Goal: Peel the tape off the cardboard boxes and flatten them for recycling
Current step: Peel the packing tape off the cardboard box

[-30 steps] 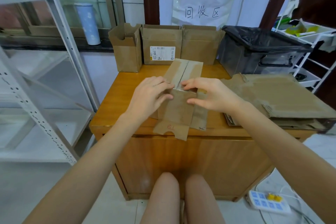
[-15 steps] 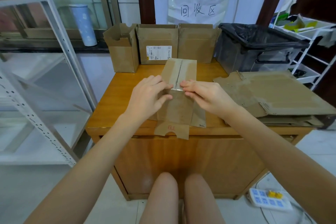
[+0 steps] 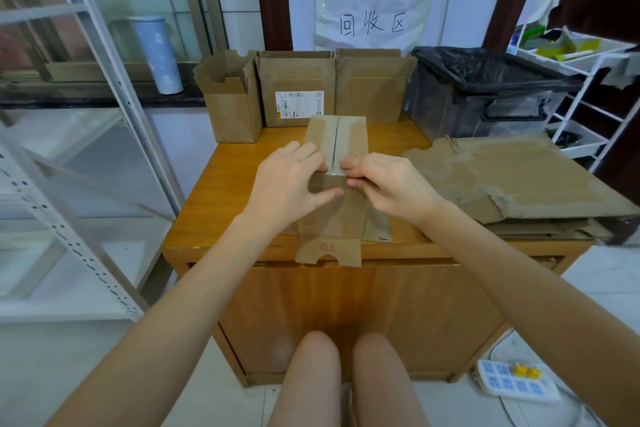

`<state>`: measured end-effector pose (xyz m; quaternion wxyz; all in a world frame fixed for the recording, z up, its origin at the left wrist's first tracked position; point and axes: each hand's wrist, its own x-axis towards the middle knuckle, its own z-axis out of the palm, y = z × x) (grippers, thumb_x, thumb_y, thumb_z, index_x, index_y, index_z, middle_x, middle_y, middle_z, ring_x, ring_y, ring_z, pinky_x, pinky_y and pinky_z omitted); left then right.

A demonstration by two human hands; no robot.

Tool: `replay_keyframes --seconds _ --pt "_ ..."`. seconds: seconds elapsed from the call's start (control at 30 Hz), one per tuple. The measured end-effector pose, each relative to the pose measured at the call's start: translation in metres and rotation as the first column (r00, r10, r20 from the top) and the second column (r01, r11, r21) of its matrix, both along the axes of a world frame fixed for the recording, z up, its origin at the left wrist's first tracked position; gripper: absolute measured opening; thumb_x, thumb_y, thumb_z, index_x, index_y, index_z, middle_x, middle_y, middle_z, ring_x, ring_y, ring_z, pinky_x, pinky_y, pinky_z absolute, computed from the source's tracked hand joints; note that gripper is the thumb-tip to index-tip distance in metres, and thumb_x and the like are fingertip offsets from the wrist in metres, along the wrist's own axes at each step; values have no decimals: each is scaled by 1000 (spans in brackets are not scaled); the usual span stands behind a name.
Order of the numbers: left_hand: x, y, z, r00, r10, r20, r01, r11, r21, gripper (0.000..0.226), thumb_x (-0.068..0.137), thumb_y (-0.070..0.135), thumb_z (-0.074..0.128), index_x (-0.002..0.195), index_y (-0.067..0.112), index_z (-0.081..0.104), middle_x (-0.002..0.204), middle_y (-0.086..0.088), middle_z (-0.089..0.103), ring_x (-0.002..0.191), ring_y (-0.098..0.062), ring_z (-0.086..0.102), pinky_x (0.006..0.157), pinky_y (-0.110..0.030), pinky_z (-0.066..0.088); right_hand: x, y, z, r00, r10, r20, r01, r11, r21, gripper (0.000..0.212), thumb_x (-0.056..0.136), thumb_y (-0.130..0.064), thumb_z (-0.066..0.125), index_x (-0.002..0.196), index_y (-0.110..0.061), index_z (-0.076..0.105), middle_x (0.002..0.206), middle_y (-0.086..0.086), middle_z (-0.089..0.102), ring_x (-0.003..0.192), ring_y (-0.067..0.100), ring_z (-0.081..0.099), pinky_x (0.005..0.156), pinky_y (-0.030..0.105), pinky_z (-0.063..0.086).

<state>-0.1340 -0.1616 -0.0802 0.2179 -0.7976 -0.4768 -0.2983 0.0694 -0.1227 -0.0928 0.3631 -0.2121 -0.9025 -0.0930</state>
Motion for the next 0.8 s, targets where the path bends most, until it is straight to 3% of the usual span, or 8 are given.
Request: replay_keyframes --seconds 0.1,0.23,0.37,0.43,0.57,0.7,0.8 --pt "2 2 2 1000 -6 -29 6 1000 29 47 75 60 59 76 13 60 73 0 54 68 -12 38 55 -25 27 -2 0 0 1000 4 -24 -4 1000 -5 25 91 -18 53 92 2 68 105 14 70 97 25 69 81 41 57" --pt "8 5 9 993 -36 -113 46 995 90 44 71 55 66 70 14 53 68 -1 50 66 -12 33 56 -24 25 -2 -4 3 999 -5 -40 3 999 -53 28 91 -22 52 91 2 68 104 13 71 98 23 69 84 39 57" --pt "8 8 0 969 -188 -162 203 976 80 29 86 39 59 85 10 60 80 -4 59 69 -17 51 59 -20 33 -4 -6 11 995 -69 -69 58 987 -147 31 92 -26 48 96 -4 69 92 8 72 85 19 68 76 37 57" --pt "7 8 -2 963 -194 -190 222 965 141 23 89 30 61 83 8 61 78 -4 59 68 -19 53 54 -22 35 -4 -3 20 997 -74 -27 69 985 -158 32 92 -30 48 97 -7 70 87 4 71 79 16 67 71 36 57" --pt "11 8 -1 956 -164 -243 217 953 210 18 75 12 79 78 6 63 72 -6 60 61 -21 54 48 -19 27 5 -2 21 999 18 45 -5 962 -273 35 83 -33 67 108 -10 68 101 -1 70 93 8 63 84 20 51" --pt "11 13 -4 946 -175 -272 232 953 196 16 77 10 77 80 5 62 74 -8 60 62 -22 55 43 -23 36 7 2 18 999 -21 48 35 948 -316 30 81 -14 73 110 -8 67 103 2 68 97 11 62 88 25 50" --pt "12 13 -6 955 -158 -252 212 956 203 16 75 6 77 78 4 62 73 -8 59 62 -23 54 43 -24 37 5 2 14 1000 -14 12 17 958 -287 28 83 -11 71 110 -5 68 107 6 70 101 16 64 91 29 50"
